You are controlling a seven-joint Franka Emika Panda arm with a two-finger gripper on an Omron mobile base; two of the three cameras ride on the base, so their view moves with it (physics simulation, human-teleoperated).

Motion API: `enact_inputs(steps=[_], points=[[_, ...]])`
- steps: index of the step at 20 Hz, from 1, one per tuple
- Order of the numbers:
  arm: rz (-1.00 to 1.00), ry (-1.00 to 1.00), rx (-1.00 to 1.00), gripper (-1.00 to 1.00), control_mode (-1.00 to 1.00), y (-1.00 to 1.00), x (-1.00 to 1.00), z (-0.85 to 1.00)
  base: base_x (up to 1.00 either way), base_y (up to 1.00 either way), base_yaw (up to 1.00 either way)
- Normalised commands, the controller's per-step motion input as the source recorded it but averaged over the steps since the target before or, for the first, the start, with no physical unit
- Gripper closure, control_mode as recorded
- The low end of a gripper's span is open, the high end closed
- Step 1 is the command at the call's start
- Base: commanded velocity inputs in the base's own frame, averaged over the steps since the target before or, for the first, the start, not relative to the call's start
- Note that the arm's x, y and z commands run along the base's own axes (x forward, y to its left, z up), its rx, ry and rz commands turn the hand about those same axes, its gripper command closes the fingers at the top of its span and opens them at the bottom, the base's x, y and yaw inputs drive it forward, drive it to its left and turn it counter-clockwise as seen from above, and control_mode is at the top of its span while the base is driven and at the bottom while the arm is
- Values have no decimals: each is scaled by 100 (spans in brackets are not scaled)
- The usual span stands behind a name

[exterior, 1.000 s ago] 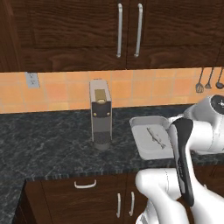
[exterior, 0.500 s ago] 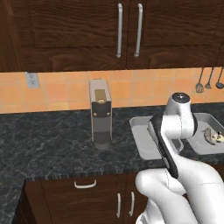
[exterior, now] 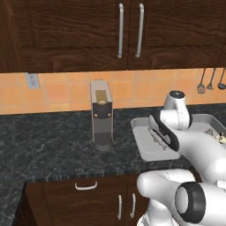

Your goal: Place one mushroom and one fish in each tupperware on the nearby counter, to pack two identical lunches.

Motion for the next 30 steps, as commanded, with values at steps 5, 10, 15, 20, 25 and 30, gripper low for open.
enact_inputs(steps=[5,10,15,20,25,30], points=[[3,4,0,100,-100,-6,33,-61,0,0,0],[3,0,0,100,-100,-11,23,-50,0,0,0],[3,0,0,100,-100,-13,14,-41,0,0,0],[2,0,0,-100,-100,-2,-1,-25,0,0,0],[2,-5,0,-100,-100,1,-20,-1,0,0,0],[6,-10,0,-100,-100,19,-30,20,0,0,0]])
